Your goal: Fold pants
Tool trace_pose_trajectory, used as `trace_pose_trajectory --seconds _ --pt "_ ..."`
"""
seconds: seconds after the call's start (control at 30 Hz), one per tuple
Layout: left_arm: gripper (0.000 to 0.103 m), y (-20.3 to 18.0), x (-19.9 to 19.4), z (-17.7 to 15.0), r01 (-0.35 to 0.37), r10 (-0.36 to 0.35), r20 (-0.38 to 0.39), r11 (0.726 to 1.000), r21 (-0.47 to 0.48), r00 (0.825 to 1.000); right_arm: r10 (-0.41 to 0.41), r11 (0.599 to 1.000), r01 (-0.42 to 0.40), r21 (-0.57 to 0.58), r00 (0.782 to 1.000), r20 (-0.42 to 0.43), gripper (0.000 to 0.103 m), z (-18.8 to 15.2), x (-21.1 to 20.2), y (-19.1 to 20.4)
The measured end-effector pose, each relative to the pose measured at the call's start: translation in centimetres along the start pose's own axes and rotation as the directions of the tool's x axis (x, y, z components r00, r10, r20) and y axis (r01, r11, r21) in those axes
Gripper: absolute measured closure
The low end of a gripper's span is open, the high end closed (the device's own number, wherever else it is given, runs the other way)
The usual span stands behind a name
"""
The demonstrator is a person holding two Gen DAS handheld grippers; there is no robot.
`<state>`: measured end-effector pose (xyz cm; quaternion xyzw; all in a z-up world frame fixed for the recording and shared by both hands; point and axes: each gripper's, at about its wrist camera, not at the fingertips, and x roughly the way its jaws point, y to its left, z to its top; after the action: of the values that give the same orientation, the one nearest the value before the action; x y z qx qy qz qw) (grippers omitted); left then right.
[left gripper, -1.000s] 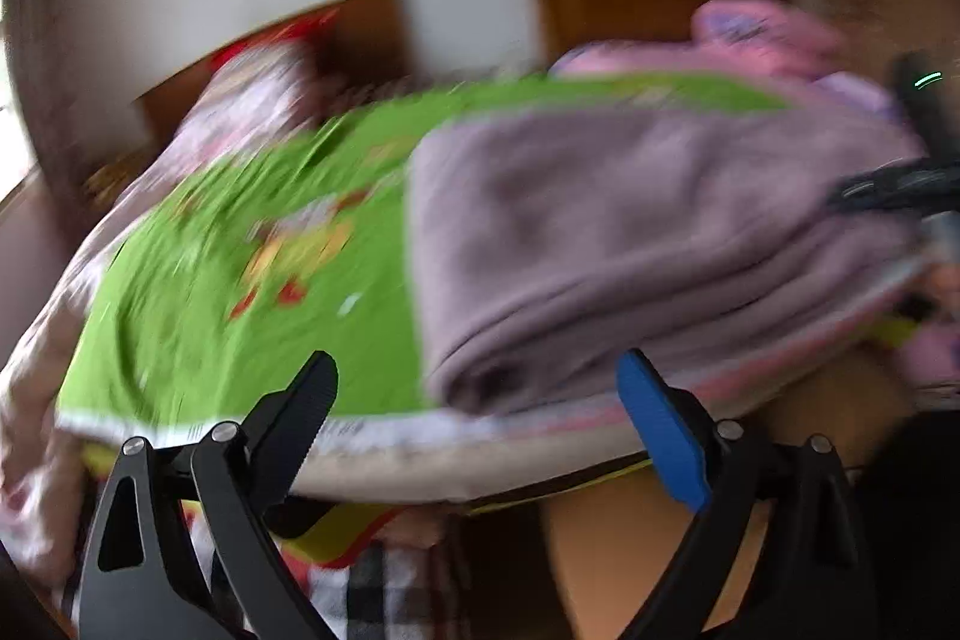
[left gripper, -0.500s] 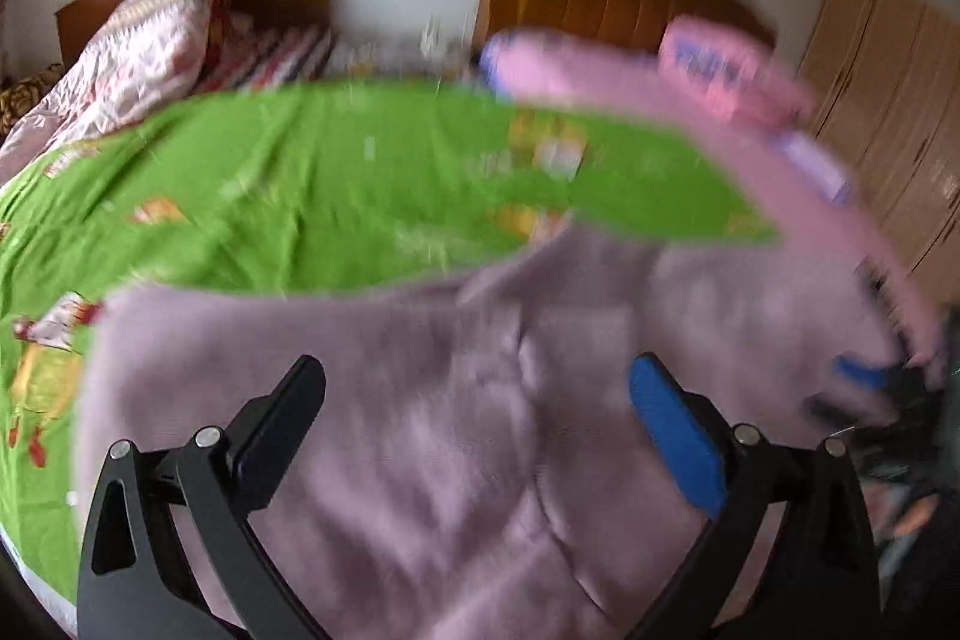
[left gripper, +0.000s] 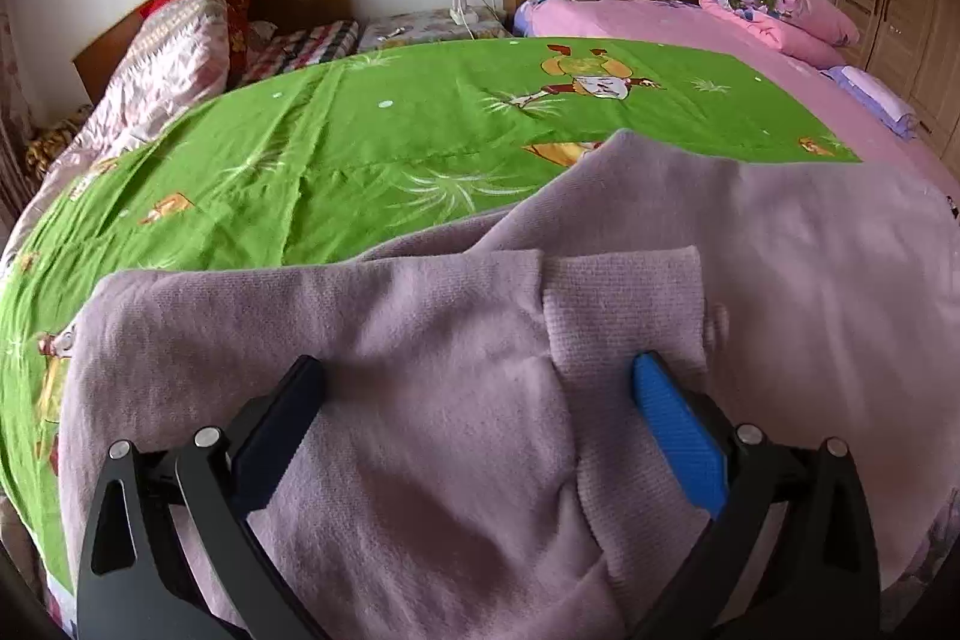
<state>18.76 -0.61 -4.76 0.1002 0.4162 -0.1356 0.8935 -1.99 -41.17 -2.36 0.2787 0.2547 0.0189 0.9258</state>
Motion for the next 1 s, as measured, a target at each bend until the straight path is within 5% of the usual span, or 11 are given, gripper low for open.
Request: trace_pose_trajectory --seconds 0.13,0.27,0.43,0.53,0.7,0.73,0.8,0.87,0.93,1.0 --pt "0.001 -0.1 -0.1 0.0 -0.011 0.011 0.007 1.000 0.003 1.000 0.062 0.988 -0.069 -0.140 0.997 -0.053 0.014 0.2 2.7 6.0" --pt "0.001 0.0 -0.1 0.0 -0.003 0.003 0.004 1.000 -0.001 1.000 -0.060 0.947 0.018 -0.321 0.991 -0.122 0.014 -0.1 7.4 11.5" --pt "0.001 0.0 -0.3 -0.3 -0.001 0.001 0.013 1.000 0.000 1.000 -0.179 0.944 0.112 -0.311 0.964 -0.196 0.014 -1.0 10.6 9.8" --pt "0.001 -0.1 -0.3 -0.3 0.000 0.000 0.014 1.000 -0.001 1.000 -0.283 0.927 0.202 -0.315 0.929 -0.239 0.015 -2.4 11.2 7.3" --pt "0.001 -0.1 -0.6 -0.3 -0.002 0.002 0.019 1.000 -0.004 1.000 -0.240 0.957 0.184 -0.225 0.936 -0.256 0.014 -2.1 10.4 6.9" --pt "0.001 0.1 -1.0 -0.4 0.000 0.000 0.032 1.000 -0.013 0.999 -0.197 0.974 0.157 -0.163 0.943 -0.269 0.014 -1.6 10.4 7.1" --pt "0.002 1.2 -3.0 -0.9 0.050 -0.042 0.102 0.996 -0.070 0.994 0.043 0.999 -0.045 0.001 0.945 -0.325 0.014 -0.8 11.2 8.7" --pt "0.002 3.2 -5.5 -2.0 0.181 -0.155 0.162 0.971 -0.154 0.974 0.203 0.979 -0.199 0.051 0.893 -0.403 0.014 -1.1 12.9 11.4" --pt "0.002 5.5 -7.3 -3.3 0.236 -0.190 0.204 0.945 -0.227 0.960 0.263 0.962 -0.264 0.065 0.846 -0.464 0.014 -1.5 14.9 13.7" --pt "0.002 7.2 -8.5 -4.5 0.231 -0.176 0.218 0.936 -0.265 0.960 0.314 0.946 -0.302 0.115 0.773 -0.552 0.014 -2.3 17.9 15.7"
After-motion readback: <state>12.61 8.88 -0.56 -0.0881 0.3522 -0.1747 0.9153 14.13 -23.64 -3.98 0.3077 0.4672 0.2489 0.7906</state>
